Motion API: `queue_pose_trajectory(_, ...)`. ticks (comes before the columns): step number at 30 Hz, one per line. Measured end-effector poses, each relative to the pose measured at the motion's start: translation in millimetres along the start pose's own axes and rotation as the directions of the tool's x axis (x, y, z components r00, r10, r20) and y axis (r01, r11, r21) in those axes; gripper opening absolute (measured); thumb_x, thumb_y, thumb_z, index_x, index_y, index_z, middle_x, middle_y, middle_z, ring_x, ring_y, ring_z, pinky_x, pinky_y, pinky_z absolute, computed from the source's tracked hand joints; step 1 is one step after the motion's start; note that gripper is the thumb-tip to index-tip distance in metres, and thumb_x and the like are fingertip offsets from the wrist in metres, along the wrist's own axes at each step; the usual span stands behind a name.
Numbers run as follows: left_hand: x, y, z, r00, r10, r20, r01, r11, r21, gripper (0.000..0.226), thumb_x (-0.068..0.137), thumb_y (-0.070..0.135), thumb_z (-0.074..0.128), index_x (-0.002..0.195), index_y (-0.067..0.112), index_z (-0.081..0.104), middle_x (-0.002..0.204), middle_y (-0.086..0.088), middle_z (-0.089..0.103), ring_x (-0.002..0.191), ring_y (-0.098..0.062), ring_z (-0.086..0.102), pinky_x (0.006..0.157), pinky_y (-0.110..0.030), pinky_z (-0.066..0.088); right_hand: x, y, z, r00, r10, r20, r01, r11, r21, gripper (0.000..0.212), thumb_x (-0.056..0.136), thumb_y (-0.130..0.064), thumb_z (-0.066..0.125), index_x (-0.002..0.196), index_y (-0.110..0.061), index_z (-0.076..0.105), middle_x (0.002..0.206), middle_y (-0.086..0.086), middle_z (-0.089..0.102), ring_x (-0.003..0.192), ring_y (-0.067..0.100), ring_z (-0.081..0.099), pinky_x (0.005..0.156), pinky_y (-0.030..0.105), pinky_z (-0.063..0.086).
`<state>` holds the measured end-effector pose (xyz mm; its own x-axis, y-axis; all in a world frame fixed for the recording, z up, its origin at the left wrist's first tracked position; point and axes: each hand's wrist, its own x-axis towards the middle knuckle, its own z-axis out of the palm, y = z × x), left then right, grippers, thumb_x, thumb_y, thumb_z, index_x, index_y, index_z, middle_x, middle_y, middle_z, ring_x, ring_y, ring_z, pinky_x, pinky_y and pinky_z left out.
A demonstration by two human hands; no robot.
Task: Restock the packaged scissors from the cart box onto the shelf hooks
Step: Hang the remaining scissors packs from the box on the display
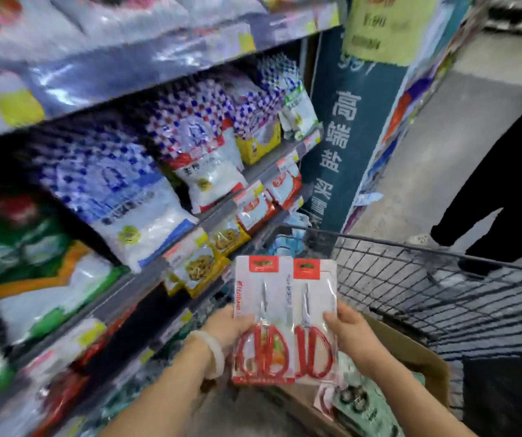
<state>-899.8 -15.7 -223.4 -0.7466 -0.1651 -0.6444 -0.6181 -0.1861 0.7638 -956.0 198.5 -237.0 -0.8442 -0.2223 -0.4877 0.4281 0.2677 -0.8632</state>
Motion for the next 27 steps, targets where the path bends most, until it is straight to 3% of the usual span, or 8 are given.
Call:
queue_pose_trajectory(4, -85, -35, -79, 0.987, 0.092, -0.13, -0.094, 0.995, -0.009, 0.014, 0.087, -0.005, 0.057, 0.087, 0.005, 0.067, 0.066, -0.004, 0.074, 0.054, -0.013, 0.069, 0.048, -0.022, 0.054, -62, -19, 83, 0.986, -0.085, 0.145, 0.1, 0.99, -0.102, 0.02, 0.096, -0.007, 0.048, 0.112, -0.002, 0.058, 0.106, 0.023, 0.067, 0.096, 0.041, 0.065, 0.088, 0.054, 0.052)
queue_pose_trajectory(8, -181, -93, -173, 0.931, 0.1, -0.351, -0.057, 0.99, 0.129, 0.027, 0.089, 0.01, 0.06, 0.112, -0.003, 0.061, 0.109, -0.022, 0.067, 0.101, -0.035, 0.065, 0.092, -0.042, 0.052, -134, -9, 185, 0.948, -0.118, 0.296, 0.169, 0.974, -0.153, 0.02, 0.095, -0.002, 0.047, 0.11, -0.002, 0.06, 0.111, 0.026, 0.065, 0.103, 0.043, 0.062, 0.094, 0.057, 0.047)
queue_pose_trajectory(11, -265, -146, -241, 0.859, 0.086, -0.505, -0.014, 0.989, 0.145, 0.043, 0.089, 0.02, 0.06, 0.124, -0.003, 0.053, 0.121, -0.023, 0.062, 0.113, -0.037, 0.059, 0.099, -0.044, 0.048, -187, 6, 271, 0.884, -0.115, 0.453, 0.224, 0.955, -0.196, 0.022, 0.094, 0.0, 0.046, 0.108, -0.006, 0.062, 0.113, 0.022, 0.066, 0.102, 0.037, 0.063, 0.096, 0.055, 0.047)
queue_pose_trajectory(14, -347, -196, -297, 0.775, 0.046, -0.63, -0.018, 0.999, 0.051, 0.046, 0.08, 0.023, 0.067, 0.12, 0.004, 0.059, 0.116, -0.016, 0.065, 0.107, -0.029, 0.062, 0.096, -0.036, 0.049, -242, 22, 357, 0.8, -0.125, 0.587, 0.316, 0.919, -0.236, 0.023, 0.093, 0.001, 0.047, 0.109, -0.008, 0.062, 0.113, 0.017, 0.066, 0.105, 0.034, 0.062, 0.098, 0.052, 0.046)
queue_pose_trajectory(17, -428, -242, -341, 0.693, 0.0, -0.721, -0.013, 1.0, -0.012, 0.023, 0.084, 0.022, 0.064, 0.105, 0.013, 0.062, 0.103, -0.005, 0.066, 0.096, -0.02, 0.061, 0.082, -0.021, 0.051, -298, 38, 438, 0.698, -0.116, 0.706, 0.401, 0.881, -0.252, 0.025, 0.094, -0.004, 0.049, 0.108, -0.022, 0.06, 0.114, 0.01, 0.066, 0.108, 0.03, 0.062, 0.099, 0.048, 0.046)
queue_pose_trajectory(21, -516, -310, -379, 0.559, -0.062, -0.827, -0.142, 0.975, -0.17, 0.054, 0.067, 0.03, 0.062, 0.115, 0.005, 0.064, 0.114, -0.014, 0.067, 0.108, -0.028, 0.062, 0.099, -0.041, 0.047, -364, 63, 533, 0.492, -0.061, 0.868, 0.552, 0.793, -0.257, 0.03, 0.094, -0.002, 0.047, 0.121, -0.01, 0.057, 0.12, 0.011, 0.063, 0.111, 0.029, 0.059, 0.102, 0.046, 0.043)
queue_pose_trajectory(25, -585, -380, -403, 0.401, -0.232, -0.886, -0.281, 0.89, -0.36, 0.019, 0.086, 0.0, 0.058, 0.102, 0.001, 0.068, 0.081, -0.006, 0.074, 0.07, -0.011, 0.07, 0.064, -0.021, 0.056, -432, 91, 617, 0.331, 0.035, 0.943, 0.68, 0.684, -0.265, 0.024, 0.094, -0.004, 0.047, 0.116, 0.0, 0.056, 0.116, 0.017, 0.063, 0.109, 0.031, 0.059, 0.098, 0.043, 0.046)
queue_pose_trajectory(27, -617, -407, -413, 0.331, -0.286, -0.899, -0.324, 0.86, -0.393, 0.019, 0.086, -0.001, 0.058, 0.101, 0.002, 0.069, 0.084, -0.009, 0.075, 0.08, -0.017, 0.072, 0.077, -0.03, 0.059, -468, 105, 654, 0.272, 0.076, 0.959, 0.728, 0.636, -0.257, 0.022, 0.093, -0.006, 0.049, 0.111, 0.003, 0.057, 0.112, 0.02, 0.064, 0.106, 0.033, 0.06, 0.096, 0.044, 0.047)
